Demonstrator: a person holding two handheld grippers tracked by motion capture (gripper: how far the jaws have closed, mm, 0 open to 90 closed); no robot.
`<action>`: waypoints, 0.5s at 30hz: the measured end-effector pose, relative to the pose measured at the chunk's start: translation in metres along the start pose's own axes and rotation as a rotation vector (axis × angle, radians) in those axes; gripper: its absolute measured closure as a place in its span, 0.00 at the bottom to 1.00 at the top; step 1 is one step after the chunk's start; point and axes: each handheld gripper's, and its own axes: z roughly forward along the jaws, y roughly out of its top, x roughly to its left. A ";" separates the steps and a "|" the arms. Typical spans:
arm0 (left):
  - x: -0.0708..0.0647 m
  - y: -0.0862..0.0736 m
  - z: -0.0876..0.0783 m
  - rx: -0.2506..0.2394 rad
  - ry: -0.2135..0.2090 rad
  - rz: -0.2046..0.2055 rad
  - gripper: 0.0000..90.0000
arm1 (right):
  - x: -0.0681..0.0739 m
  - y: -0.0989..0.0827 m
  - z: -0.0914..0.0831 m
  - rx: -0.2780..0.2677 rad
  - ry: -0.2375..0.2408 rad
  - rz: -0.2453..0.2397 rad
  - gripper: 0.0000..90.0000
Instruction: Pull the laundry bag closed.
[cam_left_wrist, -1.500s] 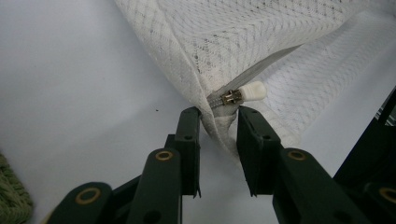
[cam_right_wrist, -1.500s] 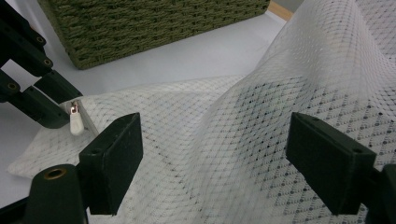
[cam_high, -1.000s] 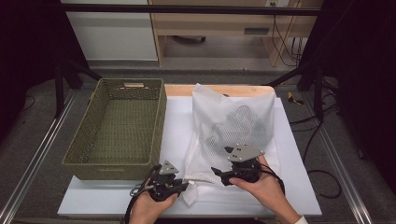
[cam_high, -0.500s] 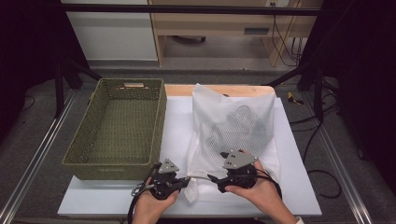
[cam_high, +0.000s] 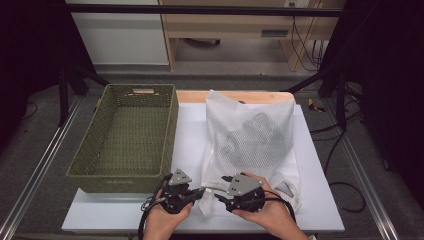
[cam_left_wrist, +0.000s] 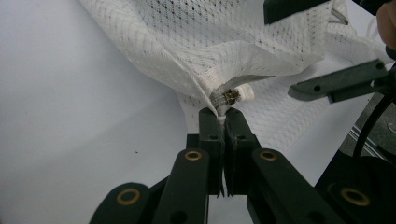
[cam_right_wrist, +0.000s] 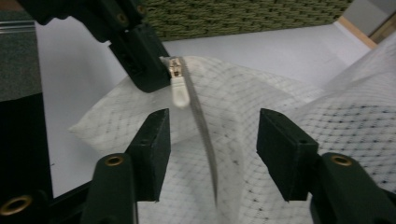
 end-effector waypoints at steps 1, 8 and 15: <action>0.000 0.000 0.000 -0.001 0.003 0.000 0.98 | 0.002 0.000 0.001 0.003 0.009 -0.005 0.54; -0.002 0.000 0.000 -0.005 0.004 -0.002 0.98 | 0.004 0.000 0.003 -0.001 0.032 -0.025 0.66; -0.003 -0.001 -0.001 -0.011 0.012 0.003 0.98 | 0.004 0.001 0.005 0.002 0.048 -0.036 0.72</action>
